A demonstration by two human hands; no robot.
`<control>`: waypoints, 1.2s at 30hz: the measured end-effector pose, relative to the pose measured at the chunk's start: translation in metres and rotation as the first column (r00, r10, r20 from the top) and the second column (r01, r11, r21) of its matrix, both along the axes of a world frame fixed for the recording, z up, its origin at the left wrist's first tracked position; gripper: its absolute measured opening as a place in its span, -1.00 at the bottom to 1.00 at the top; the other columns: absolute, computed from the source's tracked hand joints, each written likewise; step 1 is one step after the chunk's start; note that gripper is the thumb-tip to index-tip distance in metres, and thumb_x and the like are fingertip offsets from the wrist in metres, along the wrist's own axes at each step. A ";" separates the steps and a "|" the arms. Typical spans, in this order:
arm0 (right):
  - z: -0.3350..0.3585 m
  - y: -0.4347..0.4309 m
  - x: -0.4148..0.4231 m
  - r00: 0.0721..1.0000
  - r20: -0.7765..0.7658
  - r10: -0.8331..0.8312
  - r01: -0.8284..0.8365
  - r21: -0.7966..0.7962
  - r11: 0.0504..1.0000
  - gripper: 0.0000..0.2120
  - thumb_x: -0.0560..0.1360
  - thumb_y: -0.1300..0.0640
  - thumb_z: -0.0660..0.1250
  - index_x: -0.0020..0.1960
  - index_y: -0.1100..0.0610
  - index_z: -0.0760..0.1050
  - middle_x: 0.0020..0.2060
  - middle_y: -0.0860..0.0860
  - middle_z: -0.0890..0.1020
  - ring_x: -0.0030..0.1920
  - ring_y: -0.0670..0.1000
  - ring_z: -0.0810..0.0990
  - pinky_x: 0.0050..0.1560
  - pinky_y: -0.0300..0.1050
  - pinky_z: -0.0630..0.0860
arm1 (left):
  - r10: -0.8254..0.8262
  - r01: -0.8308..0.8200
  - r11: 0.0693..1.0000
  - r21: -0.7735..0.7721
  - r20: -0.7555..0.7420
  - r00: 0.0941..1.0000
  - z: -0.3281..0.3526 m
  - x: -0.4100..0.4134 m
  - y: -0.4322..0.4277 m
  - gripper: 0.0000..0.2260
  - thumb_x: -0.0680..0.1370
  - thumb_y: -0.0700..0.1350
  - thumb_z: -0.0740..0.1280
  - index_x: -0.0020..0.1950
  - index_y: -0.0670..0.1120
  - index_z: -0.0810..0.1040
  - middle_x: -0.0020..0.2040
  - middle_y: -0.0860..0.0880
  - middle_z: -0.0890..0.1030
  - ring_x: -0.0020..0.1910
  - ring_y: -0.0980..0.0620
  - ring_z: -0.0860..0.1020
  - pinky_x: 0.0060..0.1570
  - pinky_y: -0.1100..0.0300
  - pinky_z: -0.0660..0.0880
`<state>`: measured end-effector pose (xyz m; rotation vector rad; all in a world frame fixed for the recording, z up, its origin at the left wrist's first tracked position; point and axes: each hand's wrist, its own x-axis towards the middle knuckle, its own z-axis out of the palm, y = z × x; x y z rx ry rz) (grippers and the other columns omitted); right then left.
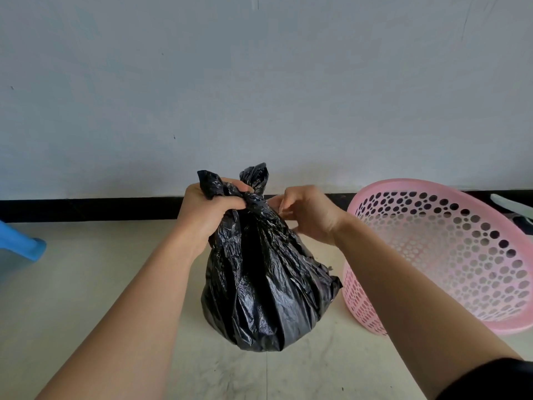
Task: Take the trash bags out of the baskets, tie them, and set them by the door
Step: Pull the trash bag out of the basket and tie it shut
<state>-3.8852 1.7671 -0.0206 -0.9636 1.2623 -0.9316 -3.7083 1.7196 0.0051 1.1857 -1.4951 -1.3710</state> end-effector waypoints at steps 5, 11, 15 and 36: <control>0.007 -0.008 0.008 0.963 0.104 -0.249 0.252 -0.010 0.968 -0.69 0.45 -0.14 0.30 -0.21 0.11 0.56 -0.34 -0.04 0.61 -0.26 -0.03 0.49 -0.13 -0.09 0.35 | -0.113 0.113 0.994 -0.011 0.019 0.993 0.000 -0.003 0.001 -0.64 0.33 -0.45 0.37 -0.40 0.02 0.64 -0.29 0.05 0.67 -0.18 0.01 0.62 -0.03 0.14 0.51; 0.000 -0.022 0.024 0.830 0.193 -0.523 0.545 -0.089 0.833 -0.76 0.41 0.05 0.50 -0.12 0.22 0.58 -0.26 0.20 0.52 -0.33 0.12 0.42 -0.31 -0.11 0.37 | -0.129 0.133 0.990 0.043 -0.074 0.989 -0.001 -0.006 0.004 -0.70 0.41 -0.35 0.28 -0.37 -0.05 0.66 -0.16 0.01 0.71 -0.01 0.03 0.63 0.11 0.15 0.48; -0.010 -0.028 0.027 0.725 0.111 -0.680 0.689 -0.104 0.717 -0.67 0.49 0.07 0.43 -0.20 0.36 0.54 -0.39 0.11 0.42 -0.46 0.02 0.30 -0.39 -0.16 0.29 | 0.037 -0.032 0.996 0.086 -0.051 0.998 -0.008 0.002 0.003 -0.71 0.37 -0.35 0.19 -0.49 -0.10 0.52 -0.35 0.07 0.62 -0.26 0.14 0.56 -0.19 0.29 0.43; -0.054 -0.031 0.020 0.432 0.086 -0.898 0.883 0.161 0.441 -0.74 0.66 0.03 0.08 0.24 0.17 0.34 0.00 0.14 0.56 -0.51 -0.06 0.61 -0.58 -0.28 0.48 | 0.458 -0.471 0.774 0.423 0.139 0.878 -0.059 0.062 -0.007 -0.89 0.56 -0.15 0.20 -0.01 -0.07 0.52 -0.12 -0.03 0.51 -0.20 0.05 0.45 -0.07 0.07 0.46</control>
